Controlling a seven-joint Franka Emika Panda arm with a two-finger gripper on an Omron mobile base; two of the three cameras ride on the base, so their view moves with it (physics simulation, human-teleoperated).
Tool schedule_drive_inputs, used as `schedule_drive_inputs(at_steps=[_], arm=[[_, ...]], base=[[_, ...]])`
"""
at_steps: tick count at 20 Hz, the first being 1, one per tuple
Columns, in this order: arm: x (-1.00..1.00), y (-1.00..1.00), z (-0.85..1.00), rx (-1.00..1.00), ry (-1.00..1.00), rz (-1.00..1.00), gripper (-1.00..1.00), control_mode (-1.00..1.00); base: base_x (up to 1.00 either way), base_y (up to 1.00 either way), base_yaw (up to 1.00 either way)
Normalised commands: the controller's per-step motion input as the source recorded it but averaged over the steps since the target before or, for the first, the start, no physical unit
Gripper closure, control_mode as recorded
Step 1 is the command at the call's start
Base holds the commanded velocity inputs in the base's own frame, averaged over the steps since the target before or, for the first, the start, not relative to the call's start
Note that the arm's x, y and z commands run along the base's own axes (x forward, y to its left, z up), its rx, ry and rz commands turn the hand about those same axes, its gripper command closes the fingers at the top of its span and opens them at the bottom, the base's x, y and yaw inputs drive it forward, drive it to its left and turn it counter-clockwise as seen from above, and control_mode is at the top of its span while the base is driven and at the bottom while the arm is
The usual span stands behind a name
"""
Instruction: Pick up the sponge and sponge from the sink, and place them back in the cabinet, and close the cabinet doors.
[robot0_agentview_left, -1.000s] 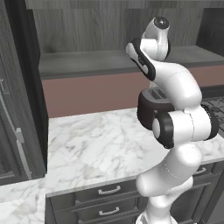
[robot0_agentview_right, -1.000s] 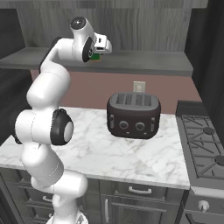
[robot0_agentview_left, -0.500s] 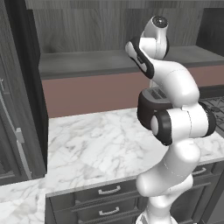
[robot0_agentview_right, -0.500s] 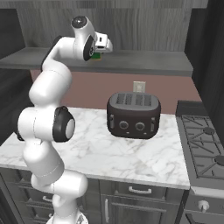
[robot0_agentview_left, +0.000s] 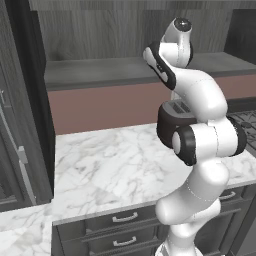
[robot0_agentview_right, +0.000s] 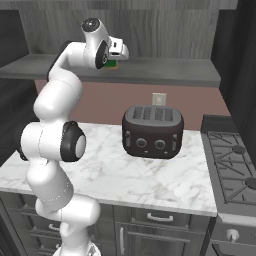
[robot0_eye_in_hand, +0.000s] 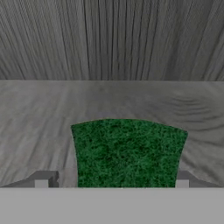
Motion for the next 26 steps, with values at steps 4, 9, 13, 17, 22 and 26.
schedule_drive_inputs(at_steps=[4, 9, 13, 17, 22, 26], arm=[[0.00, 0.00, 0.00, 0.00, 0.00, 0.00, -1.00, -1.00], [0.00, 0.00, -0.07, 0.00, 0.00, 0.00, -1.00, -1.00], [0.00, 0.00, -0.11, 0.00, 0.00, 0.00, -1.00, -1.00], [0.00, 0.00, -0.04, 0.00, -0.02, 0.00, -1.00, -1.00], [-0.07, 0.00, 0.00, 0.00, -0.03, 0.00, -1.00, -1.00], [-0.32, 0.00, 0.00, 0.00, -0.04, 0.00, -1.00, -1.00]], base=[[0.00, 0.00, 0.00], [0.00, 0.00, 0.00], [0.00, 0.00, 0.00], [0.00, 0.00, 0.00], [0.00, 0.00, 0.00], [0.00, 0.00, 0.00]])
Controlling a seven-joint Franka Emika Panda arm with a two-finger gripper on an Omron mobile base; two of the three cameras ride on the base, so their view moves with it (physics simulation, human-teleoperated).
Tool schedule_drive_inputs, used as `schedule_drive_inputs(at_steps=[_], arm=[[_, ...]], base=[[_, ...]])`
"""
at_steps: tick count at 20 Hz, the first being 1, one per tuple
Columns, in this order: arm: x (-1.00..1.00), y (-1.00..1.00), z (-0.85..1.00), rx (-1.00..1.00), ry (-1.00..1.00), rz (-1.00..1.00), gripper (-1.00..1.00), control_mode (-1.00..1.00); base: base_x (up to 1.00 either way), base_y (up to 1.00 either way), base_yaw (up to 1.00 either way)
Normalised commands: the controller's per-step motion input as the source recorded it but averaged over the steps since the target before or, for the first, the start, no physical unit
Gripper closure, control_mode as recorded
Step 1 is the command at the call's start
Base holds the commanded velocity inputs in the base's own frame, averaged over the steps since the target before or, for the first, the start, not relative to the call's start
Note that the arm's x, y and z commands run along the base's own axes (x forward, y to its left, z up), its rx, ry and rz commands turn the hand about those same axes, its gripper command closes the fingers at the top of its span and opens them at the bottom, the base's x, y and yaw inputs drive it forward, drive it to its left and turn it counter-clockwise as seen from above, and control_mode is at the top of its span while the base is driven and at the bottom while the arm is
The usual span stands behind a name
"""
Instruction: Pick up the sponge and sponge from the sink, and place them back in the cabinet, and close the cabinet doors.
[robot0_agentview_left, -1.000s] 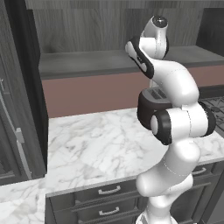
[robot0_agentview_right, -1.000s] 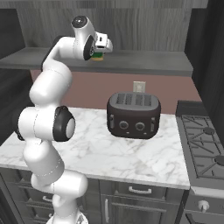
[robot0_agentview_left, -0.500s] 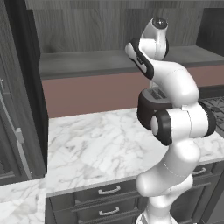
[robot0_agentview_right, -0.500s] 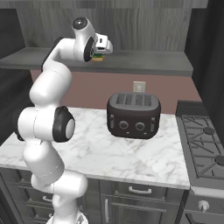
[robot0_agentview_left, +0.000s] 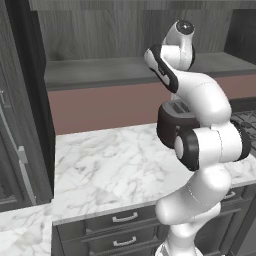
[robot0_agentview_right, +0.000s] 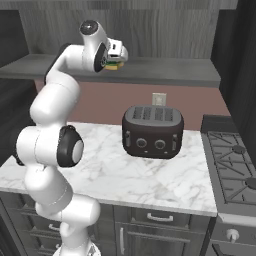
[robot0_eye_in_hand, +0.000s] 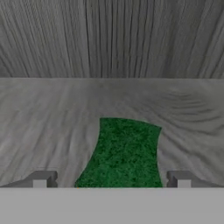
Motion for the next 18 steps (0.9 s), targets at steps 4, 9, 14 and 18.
schedule_drive_inputs(at_steps=[4, 9, 14, 18], arm=[[-0.45, 0.00, 0.00, 0.00, -0.06, 0.00, -1.00, -1.00], [-0.56, 0.00, 0.00, 0.00, -0.05, 0.00, -1.00, -1.00], [-0.89, 0.00, 0.00, 0.00, -0.01, 0.00, -1.00, -1.00], [-0.93, 0.00, 0.02, 0.00, 0.01, -0.02, -1.00, -1.00]], base=[[0.00, 0.00, 0.00], [0.00, 0.00, 0.00], [0.00, 0.00, 0.00], [0.00, 0.00, 0.00]])
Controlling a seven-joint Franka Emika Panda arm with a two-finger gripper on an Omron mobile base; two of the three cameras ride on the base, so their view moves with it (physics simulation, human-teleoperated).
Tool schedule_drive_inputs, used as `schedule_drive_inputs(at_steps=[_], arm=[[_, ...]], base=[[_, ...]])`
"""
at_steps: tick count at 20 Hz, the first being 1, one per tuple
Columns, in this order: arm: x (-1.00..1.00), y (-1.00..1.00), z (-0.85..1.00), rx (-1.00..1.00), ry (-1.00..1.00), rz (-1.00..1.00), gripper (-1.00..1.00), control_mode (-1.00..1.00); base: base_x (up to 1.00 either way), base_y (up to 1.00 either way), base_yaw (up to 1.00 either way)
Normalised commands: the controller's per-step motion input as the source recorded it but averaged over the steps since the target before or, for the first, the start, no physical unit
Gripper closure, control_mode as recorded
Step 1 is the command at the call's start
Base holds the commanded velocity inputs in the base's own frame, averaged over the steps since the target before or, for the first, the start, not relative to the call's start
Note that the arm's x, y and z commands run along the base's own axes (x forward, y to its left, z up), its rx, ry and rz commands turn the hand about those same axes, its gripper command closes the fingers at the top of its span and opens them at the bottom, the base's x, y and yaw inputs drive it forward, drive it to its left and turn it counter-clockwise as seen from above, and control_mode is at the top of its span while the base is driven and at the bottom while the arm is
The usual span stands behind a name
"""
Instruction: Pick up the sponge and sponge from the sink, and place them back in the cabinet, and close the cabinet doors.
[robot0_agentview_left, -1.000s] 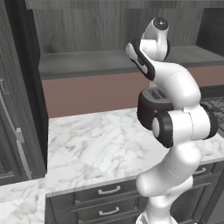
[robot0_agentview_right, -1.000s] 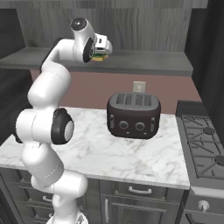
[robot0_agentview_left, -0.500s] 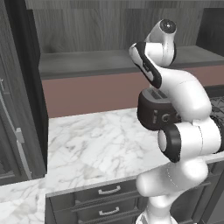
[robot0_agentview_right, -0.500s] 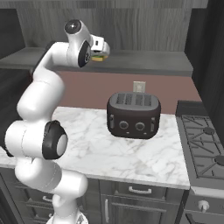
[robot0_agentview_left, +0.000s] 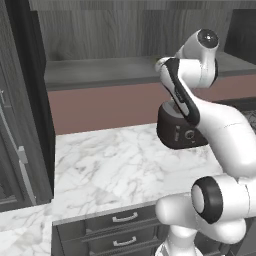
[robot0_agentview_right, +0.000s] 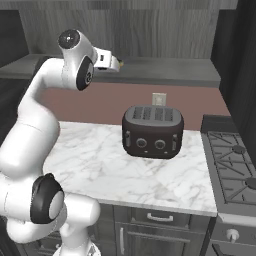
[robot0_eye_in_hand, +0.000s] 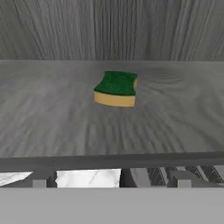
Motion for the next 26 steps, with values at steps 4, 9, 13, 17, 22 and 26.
schedule_drive_inputs(at_steps=[4, 9, 13, 17, 22, 26], arm=[[-0.97, 0.00, 0.03, 0.00, 0.07, -0.01, -1.00, -1.00], [-1.00, 0.00, 0.04, 0.01, 0.14, -0.01, -1.00, -1.00], [-1.00, 0.00, 0.05, 0.01, 0.15, 0.00, -1.00, -1.00], [-1.00, 0.00, 0.00, 0.01, 0.14, 0.00, -1.00, -1.00], [-1.00, 0.00, 0.00, 0.01, 0.14, 0.00, -1.00, -1.00], [-0.97, 0.00, 0.00, 0.00, 0.15, -0.01, -1.00, -1.00]], base=[[0.00, 0.00, 0.00], [0.00, 0.00, 0.00], [0.00, 0.00, 0.00], [0.00, 0.00, 0.00], [0.00, 0.00, 0.00], [0.00, 0.00, 0.00]])
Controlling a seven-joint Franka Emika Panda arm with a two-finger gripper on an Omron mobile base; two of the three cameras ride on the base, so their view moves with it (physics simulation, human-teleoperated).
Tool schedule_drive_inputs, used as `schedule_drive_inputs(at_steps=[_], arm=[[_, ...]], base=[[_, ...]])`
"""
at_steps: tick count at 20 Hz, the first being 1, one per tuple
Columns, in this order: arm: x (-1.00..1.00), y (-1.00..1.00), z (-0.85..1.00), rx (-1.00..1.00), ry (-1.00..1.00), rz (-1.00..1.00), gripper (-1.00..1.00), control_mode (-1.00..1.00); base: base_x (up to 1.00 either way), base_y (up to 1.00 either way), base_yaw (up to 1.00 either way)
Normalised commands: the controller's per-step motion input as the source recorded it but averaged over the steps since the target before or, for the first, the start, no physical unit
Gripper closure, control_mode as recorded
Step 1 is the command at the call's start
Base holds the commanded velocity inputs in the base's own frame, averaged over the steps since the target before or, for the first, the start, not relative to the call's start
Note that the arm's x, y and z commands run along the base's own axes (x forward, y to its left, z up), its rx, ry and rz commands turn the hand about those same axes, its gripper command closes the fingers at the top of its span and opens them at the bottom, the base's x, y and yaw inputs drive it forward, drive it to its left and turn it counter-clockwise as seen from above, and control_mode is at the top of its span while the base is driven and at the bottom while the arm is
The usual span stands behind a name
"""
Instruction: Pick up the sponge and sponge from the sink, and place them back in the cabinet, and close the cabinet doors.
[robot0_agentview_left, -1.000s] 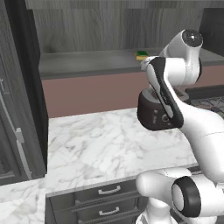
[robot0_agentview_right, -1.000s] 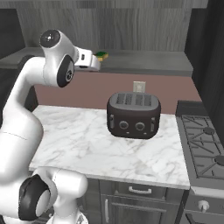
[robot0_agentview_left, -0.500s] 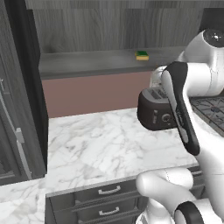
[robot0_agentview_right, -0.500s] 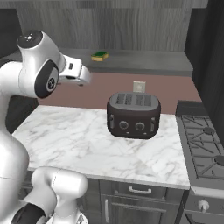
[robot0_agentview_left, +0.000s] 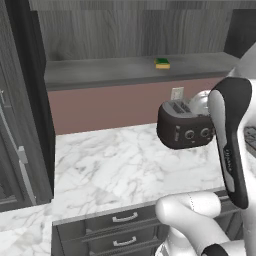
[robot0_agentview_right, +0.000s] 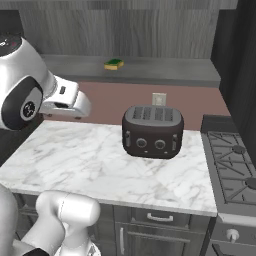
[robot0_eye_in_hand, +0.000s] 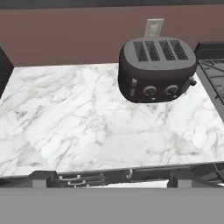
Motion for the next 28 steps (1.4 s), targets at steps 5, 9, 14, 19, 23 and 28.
schedule_drive_inputs(at_steps=[5, 9, 14, 19, 23, 28], arm=[[-0.96, 0.00, 0.00, 0.00, 0.13, 0.00, -1.00, -1.00], [-0.69, 0.00, 0.00, 0.00, 0.05, 0.00, -1.00, -1.00], [-0.35, 0.00, 0.00, 0.00, 0.00, 0.00, -1.00, -1.00], [-0.05, 0.00, 0.00, 0.00, 0.00, 0.00, -1.00, 1.00], [0.00, 0.00, 0.00, 0.00, 0.00, 0.00, -1.00, 1.00], [0.00, 0.00, 0.00, 0.00, 0.00, 0.00, -1.00, 1.00]], base=[[0.00, 0.00, 0.00], [0.00, 0.00, 0.00], [0.00, 0.00, 0.00], [-0.11, 0.00, 0.01], [-0.63, -0.01, 0.03], [-0.95, -0.11, 0.04]])
